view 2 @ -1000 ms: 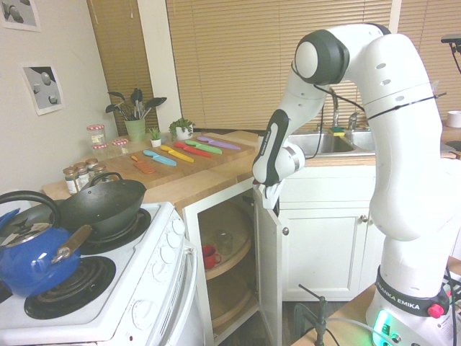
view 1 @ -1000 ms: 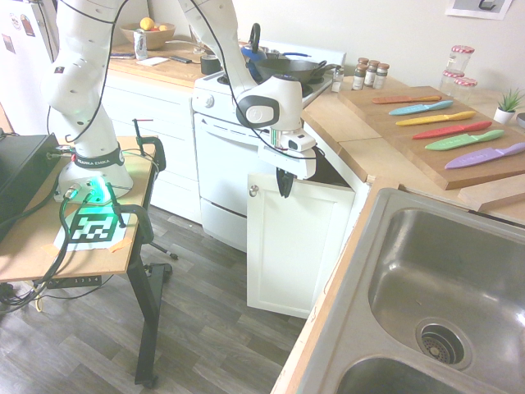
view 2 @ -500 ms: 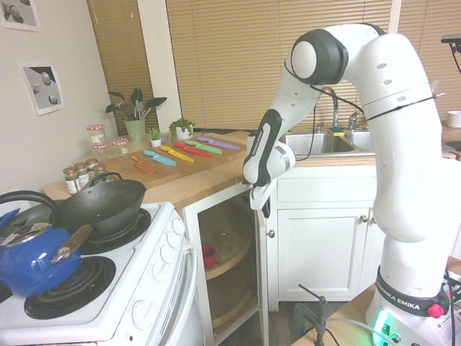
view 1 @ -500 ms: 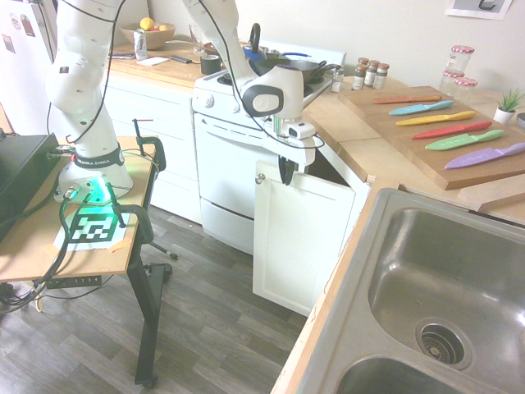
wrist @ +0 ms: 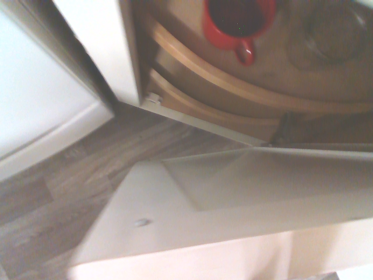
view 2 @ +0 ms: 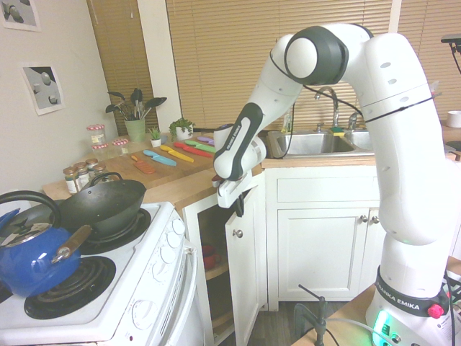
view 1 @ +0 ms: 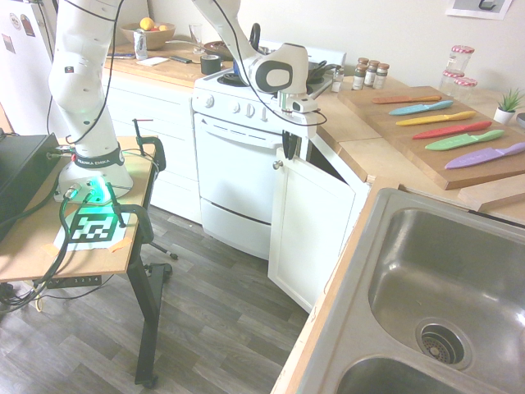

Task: Close the cabinet

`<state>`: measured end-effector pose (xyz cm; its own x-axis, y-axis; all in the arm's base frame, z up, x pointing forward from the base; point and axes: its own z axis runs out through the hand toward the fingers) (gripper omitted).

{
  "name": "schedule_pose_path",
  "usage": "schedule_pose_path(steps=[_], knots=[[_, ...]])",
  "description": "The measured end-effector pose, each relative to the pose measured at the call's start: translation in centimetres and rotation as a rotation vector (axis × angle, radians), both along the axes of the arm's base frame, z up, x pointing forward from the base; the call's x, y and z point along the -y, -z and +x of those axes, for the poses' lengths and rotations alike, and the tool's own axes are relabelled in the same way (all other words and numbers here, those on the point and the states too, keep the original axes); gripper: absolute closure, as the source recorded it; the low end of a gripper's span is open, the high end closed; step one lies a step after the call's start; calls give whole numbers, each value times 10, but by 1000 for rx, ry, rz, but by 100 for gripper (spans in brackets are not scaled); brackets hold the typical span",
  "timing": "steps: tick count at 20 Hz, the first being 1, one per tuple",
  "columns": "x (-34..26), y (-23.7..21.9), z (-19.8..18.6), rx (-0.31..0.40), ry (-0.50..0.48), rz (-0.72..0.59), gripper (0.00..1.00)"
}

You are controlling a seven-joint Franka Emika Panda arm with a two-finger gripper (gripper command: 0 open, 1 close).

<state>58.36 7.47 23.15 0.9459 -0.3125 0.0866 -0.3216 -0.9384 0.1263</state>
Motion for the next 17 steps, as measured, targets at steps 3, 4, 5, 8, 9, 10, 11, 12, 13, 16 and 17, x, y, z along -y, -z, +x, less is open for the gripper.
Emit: schedule_pose_path(steps=[3, 4, 5, 8, 9, 10, 11, 12, 13, 16, 17], knots=[[-26, -2, 14, -10, 15, -7, 100], [-35, -2, 20, -14, 24, -9, 100], [-42, -3, 26, -14, 32, -10, 100], [-59, -8, 45, -15, 49, -9, 100], [-64, -11, 51, -15, 53, -8, 100], [-67, -14, 56, -15, 55, -7, 100], [-70, -18, 60, -10, 58, -4, 100], [-70, -20, 62, -7, 63, 0, 100], [-69, -22, 61, -6, 71, 8, 100], [-34, -29, 49, 12, 117, 45, 100], [-9, -33, 43, 19, 141, 63, 100]])
